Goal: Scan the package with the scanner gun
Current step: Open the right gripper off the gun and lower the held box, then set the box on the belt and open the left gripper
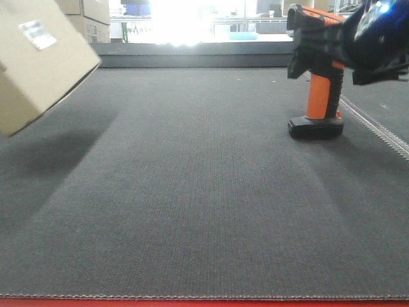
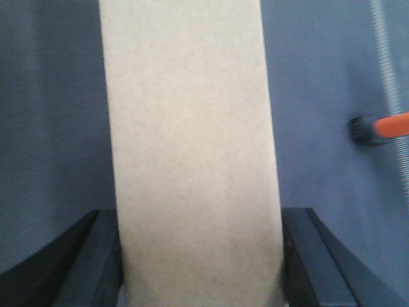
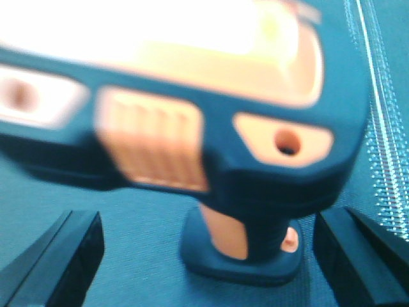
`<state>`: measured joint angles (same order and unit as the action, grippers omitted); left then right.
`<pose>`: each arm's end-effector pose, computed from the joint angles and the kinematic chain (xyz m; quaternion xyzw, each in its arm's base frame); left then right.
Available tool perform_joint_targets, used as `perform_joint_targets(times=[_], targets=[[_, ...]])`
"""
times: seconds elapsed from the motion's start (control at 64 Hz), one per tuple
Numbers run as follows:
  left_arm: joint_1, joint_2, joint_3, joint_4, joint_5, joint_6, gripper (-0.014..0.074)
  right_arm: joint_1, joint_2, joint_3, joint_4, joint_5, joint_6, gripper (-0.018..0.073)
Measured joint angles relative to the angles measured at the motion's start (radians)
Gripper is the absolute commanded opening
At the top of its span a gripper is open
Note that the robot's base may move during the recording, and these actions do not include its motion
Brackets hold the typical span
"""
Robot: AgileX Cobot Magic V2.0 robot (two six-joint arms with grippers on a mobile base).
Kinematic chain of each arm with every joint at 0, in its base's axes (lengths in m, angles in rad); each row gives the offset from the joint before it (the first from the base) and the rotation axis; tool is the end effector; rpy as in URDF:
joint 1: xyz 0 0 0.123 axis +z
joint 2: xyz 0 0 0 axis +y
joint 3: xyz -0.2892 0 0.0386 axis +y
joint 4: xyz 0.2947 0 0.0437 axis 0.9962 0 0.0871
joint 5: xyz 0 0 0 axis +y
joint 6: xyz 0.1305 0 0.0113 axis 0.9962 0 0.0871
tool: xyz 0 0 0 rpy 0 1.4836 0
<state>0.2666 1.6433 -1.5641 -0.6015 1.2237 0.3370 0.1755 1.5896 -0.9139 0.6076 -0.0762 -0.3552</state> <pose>0.4061 0.0386 0.3277 -0.0169 0.9413 -0.2286 0.2479 0.4091 0.0668 0.1954 0.0436 0.8654 0.0872 0.4916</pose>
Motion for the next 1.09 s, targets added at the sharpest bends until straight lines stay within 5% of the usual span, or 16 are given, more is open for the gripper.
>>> perform_joint_targets(times=[0.406,0.547,0.843,1.093], targets=[[-0.002,0.0,-0.14,0.339,0.005,-0.065,-0.0111,0.0,-0.191,0.089,0.0,0.096,0.0,0.0532],[-0.002,0.027,-0.197,0.412,0.005,-0.069,-0.0111,0.0,-0.269,0.12,0.0,0.107,0.0,0.0373],[-0.004,0.149,-0.219,0.476,0.005,-0.069,-0.0111,0.0,-0.41,0.168,-0.051,0.148,0.0,-0.0155],[-0.069,0.175,-0.219,0.533,-0.048,-0.058,-0.0111,0.0,-0.513,0.169,-0.12,0.158,-0.002,-0.0153]])
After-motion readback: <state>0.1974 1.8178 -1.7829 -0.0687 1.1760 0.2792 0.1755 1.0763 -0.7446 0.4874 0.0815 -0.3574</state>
